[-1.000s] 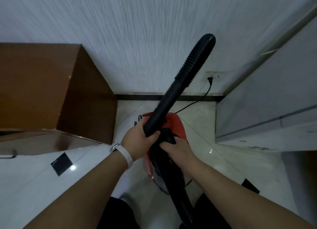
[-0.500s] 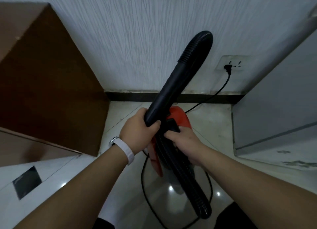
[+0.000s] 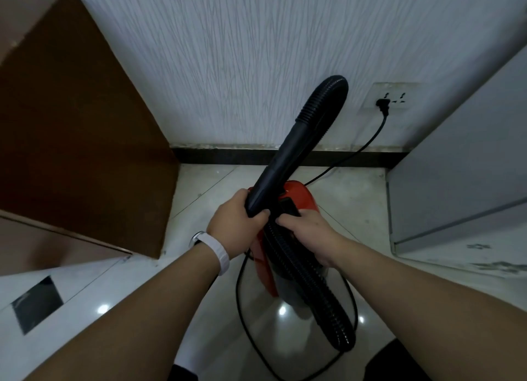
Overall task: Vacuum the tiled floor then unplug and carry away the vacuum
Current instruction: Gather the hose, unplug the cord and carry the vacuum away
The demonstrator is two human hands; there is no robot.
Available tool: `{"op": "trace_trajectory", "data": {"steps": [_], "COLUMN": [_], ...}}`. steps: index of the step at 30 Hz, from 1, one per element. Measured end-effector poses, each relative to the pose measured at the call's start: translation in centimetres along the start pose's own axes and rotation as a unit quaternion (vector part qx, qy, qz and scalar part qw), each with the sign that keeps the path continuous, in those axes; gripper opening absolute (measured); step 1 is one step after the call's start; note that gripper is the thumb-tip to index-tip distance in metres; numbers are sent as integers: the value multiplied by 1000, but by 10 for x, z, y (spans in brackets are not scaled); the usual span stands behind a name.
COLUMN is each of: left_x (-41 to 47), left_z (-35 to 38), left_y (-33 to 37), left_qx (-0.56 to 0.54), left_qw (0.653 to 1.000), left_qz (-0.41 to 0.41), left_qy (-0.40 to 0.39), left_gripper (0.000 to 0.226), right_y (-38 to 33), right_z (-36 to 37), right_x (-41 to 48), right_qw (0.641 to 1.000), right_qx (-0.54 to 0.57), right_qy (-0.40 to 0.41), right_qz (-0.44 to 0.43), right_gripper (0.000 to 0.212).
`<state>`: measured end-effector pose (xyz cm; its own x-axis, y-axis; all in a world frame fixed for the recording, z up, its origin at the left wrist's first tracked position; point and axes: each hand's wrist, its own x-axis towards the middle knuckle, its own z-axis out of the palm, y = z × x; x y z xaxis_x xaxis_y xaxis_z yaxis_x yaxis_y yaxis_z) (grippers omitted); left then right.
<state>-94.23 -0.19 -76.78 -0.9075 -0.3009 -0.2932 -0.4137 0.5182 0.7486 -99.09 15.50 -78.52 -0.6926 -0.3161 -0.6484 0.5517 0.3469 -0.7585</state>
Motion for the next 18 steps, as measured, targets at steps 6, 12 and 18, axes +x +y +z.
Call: {"op": "trace_trajectory", "data": {"steps": [6, 12, 18], "left_x": [4, 5, 2], "left_z": [1, 7, 12], "left_y": [-10, -7, -2], "left_qx": [-6, -18, -4], "left_qw": [1000, 1000, 1000], "left_qz": [-15, -9, -16], "left_qy": [-7, 2, 19], "left_gripper": [16, 14, 15], "right_y": [-6, -27, -47], "right_z": [-3, -31, -101], "right_x": [13, 28, 61], "right_qw": [993, 973, 939], "right_qx": [-110, -220, -174], "right_qy": [-25, 35, 267], "right_qz": [23, -61, -128], "right_gripper": [30, 22, 27]}}
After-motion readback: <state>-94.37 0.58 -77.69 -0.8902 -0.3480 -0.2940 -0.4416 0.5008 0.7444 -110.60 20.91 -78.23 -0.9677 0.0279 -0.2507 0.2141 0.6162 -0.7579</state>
